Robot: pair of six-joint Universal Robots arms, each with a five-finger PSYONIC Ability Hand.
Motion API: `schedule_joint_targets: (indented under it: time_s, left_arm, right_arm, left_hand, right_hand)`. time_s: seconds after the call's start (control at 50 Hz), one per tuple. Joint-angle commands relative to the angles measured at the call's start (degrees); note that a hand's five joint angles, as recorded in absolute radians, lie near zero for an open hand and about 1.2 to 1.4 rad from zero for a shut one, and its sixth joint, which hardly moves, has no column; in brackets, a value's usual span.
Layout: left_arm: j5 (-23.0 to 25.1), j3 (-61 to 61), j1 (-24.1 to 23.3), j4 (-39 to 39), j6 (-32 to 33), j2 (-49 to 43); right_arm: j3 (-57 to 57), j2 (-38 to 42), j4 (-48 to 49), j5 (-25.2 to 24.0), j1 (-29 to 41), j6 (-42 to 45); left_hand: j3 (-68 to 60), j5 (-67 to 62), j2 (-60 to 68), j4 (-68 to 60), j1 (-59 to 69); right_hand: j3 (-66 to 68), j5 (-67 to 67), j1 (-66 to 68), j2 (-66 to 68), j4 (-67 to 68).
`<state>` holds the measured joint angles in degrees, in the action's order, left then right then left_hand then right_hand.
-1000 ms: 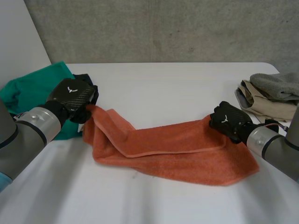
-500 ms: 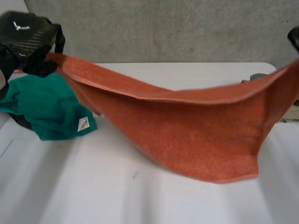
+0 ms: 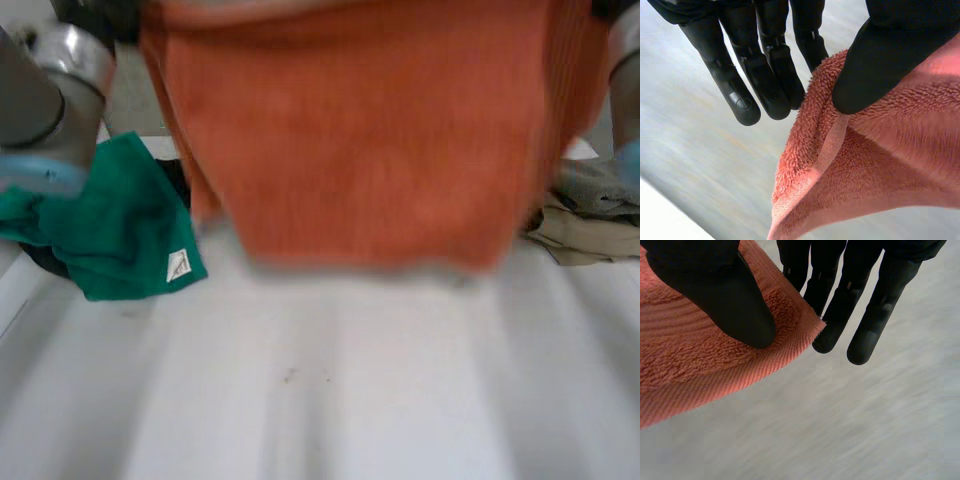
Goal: Fold the laundry.
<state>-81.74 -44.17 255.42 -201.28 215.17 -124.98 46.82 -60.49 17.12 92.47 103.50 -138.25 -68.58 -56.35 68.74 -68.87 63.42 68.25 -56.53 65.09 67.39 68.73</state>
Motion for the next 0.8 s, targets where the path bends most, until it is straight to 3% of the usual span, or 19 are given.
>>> schedule_joint_targets:
  time_s: [0.02,0.28,0.52,0.7,0.74,0.76,0.78,0.8]
  left_arm:
    - [-0.61,-0.83,0.17,-10.72,-3.96,3.95]
    - [0.35,-22.00,0.87,-9.40,-6.34,6.59]
    - [0.27,-40.20,-0.18,-6.94,-5.46,2.20]
    - [2.36,-47.94,1.13,-3.33,-2.39,2.02]
    - [3.95,-48.03,1.66,-3.33,-1.86,1.93]
    - [4.83,-48.03,2.10,-3.33,-1.68,2.02]
    - [6.32,-48.03,2.97,-3.16,-1.77,2.02]
    - [7.11,-48.12,3.42,-3.07,-1.86,2.02]
  right_arm:
    - [1.25,-2.44,10.57,-0.19,1.09,-0.97]
    - [16.10,-2.18,7.32,-3.17,1.45,-1.15]
    - [29.88,2.57,-6.81,-5.20,0.83,-2.64]
    - [38.25,0.02,-10.26,-7.65,-4.44,-2.46]
    - [38.69,-0.42,-10.26,-8.62,-4.62,-2.55]
    - [39.04,-0.42,-10.18,-9.23,-4.71,-2.73]
    - [39.05,-0.42,-10.17,-9.41,-4.71,-2.81]
    - [39.13,-0.51,-10.17,-9.50,-4.79,-2.99]
  left_hand:
    - [-11.42,-13.65,11.26,-11.13,16.58]
    - [-11.42,-13.65,11.26,-11.13,16.58]
    - [-11.42,-13.65,11.26,-11.13,16.58]
    - [-11.42,-13.65,11.26,-11.13,16.58]
    - [-4.10,-6.33,3.94,-3.81,9.26]
    - [3.45,1.22,-3.61,3.74,1.71]
    - [20.85,18.61,-21.00,21.13,-15.69]
    - [26.02,23.78,-26.17,26.30,-20.86]
  right_hand:
    - [11.75,-13.47,14.91,12.61,11.27]
    - [11.75,-13.47,14.91,12.61,11.27]
    - [11.75,-13.47,14.91,12.61,11.27]
    - [11.75,-13.47,14.91,12.61,11.27]
    - [11.75,-13.47,14.91,12.61,11.27]
    - [11.75,-13.47,14.91,12.61,11.27]
    - [11.75,-13.47,14.91,12.61,11.27]
    - [11.75,-13.47,14.91,12.61,11.27]
